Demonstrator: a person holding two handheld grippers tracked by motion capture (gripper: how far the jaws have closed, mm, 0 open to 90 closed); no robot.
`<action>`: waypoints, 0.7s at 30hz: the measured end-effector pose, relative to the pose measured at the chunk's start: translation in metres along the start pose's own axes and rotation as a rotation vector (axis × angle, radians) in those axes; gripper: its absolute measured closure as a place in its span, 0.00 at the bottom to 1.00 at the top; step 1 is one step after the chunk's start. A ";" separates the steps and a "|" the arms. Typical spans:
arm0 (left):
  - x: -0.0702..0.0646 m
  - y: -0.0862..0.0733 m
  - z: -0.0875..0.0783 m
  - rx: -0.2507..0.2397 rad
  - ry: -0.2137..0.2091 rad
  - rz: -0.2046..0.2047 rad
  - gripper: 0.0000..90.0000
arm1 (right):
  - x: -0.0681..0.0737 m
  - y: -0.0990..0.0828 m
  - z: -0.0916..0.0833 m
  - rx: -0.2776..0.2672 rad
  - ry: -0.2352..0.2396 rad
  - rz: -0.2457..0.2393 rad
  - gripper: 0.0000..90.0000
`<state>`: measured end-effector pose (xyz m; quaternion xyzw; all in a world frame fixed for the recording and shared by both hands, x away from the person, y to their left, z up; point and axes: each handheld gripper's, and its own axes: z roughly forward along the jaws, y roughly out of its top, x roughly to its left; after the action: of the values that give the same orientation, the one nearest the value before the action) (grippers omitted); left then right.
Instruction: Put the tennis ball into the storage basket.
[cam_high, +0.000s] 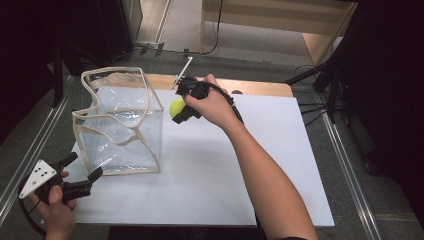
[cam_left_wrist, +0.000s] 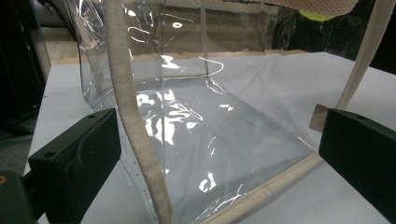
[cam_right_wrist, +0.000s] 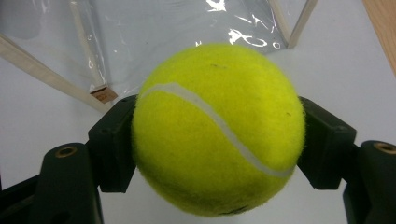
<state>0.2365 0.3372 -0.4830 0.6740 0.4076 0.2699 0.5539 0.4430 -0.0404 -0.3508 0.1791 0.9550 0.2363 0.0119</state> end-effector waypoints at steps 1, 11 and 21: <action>0.000 0.000 0.000 -0.001 0.000 0.000 0.00 | 0.000 0.001 0.000 -0.002 0.004 0.001 0.27; 0.000 0.000 0.000 -0.003 -0.001 -0.001 0.00 | 0.003 0.010 -0.007 -0.005 0.009 -0.015 0.27; 0.000 0.001 -0.001 -0.003 -0.003 0.001 0.00 | 0.006 0.021 -0.013 -0.013 0.017 -0.022 0.27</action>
<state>0.2362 0.3377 -0.4823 0.6738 0.4061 0.2698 0.5552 0.4432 -0.0267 -0.3286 0.1668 0.9553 0.2439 0.0076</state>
